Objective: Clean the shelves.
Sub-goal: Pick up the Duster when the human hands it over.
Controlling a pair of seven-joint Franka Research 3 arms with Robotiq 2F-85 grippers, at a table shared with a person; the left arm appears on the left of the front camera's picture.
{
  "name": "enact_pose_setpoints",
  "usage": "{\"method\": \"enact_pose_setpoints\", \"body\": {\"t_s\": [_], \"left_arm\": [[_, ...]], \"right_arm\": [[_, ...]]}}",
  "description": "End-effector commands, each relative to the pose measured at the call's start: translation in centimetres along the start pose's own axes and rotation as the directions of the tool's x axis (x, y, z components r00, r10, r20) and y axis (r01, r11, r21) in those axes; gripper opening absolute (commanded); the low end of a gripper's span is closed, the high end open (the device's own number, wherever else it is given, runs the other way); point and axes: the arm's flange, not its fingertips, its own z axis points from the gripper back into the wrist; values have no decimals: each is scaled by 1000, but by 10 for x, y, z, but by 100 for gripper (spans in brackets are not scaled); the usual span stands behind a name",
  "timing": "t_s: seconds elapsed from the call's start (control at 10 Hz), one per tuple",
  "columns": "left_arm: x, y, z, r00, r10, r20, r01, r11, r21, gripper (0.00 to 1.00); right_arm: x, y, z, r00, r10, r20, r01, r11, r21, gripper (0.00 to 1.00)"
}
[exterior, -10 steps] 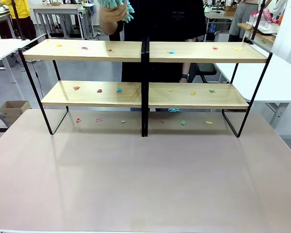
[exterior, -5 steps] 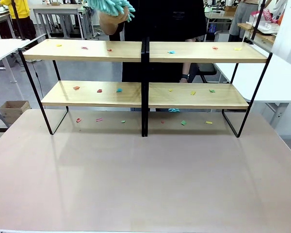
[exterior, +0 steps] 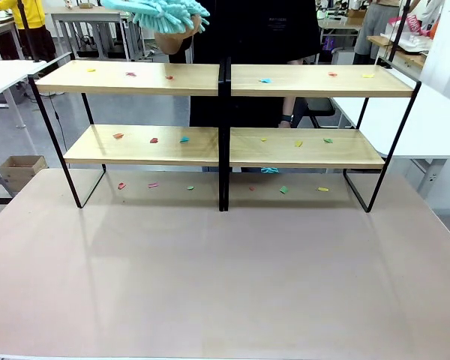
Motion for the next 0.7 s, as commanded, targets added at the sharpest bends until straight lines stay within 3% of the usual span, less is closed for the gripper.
{"method": "enact_pose_setpoints", "body": {"t_s": [0.0, 0.6], "left_arm": [[0, 0, 1, 1000, -1, 4, 1, 1000, 0, 100], [0, 0, 1, 1000, -1, 4, 1, 1000, 0, 100]], "right_arm": [[-1, -3, -2, 1000, 11, 4, -11, 1000, 5, 100], [-1, -3, -2, 1000, 11, 4, -11, 1000, 5, 100]]}}
